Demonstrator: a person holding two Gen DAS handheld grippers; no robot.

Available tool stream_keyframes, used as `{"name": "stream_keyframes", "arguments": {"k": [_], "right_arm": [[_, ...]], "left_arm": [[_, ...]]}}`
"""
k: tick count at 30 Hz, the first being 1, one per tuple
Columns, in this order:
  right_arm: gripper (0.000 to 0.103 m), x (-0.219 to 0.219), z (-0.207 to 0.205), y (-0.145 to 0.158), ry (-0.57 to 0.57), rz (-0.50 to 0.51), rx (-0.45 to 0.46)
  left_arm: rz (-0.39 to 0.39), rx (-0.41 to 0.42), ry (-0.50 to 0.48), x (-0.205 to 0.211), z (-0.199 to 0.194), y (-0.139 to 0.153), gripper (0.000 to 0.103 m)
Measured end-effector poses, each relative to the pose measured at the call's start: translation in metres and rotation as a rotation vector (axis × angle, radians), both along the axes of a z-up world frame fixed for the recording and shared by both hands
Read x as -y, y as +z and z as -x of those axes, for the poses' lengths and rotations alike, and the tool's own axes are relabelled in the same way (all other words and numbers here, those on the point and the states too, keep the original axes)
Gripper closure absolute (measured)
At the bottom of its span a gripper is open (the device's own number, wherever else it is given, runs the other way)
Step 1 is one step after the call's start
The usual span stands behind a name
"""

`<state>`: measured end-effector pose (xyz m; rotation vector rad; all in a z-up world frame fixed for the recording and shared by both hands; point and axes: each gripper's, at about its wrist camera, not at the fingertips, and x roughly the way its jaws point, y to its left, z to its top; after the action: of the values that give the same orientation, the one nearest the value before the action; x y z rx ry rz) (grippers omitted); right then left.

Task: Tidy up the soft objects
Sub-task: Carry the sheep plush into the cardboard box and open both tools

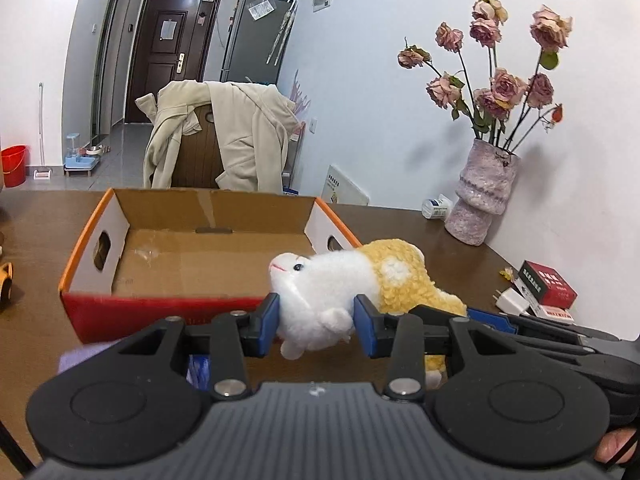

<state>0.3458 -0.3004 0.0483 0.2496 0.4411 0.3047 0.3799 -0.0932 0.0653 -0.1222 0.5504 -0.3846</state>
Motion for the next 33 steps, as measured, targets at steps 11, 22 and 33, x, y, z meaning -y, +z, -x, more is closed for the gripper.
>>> {"name": "stream_keyframes", "arguments": {"k": [11, 22, 33], "right_arm": [[0.066, -0.01, -0.212, 0.01, -0.071, 0.075, -0.153], [0.06, -0.038, -0.284, -0.042, -0.088, 0.32, -0.259], [0.058, -0.036, -0.244, 0.022, -0.07, 0.359, -0.217]], "left_arm": [[0.01, -0.147, -0.021, -0.003, -0.216, -0.011, 0.058], [0.058, -0.323, 0.019, -0.007, -0.295, -0.079, 0.068], [-0.084, -0.168, 0.063, -0.014, -0.228, 0.015, 0.052]]}}
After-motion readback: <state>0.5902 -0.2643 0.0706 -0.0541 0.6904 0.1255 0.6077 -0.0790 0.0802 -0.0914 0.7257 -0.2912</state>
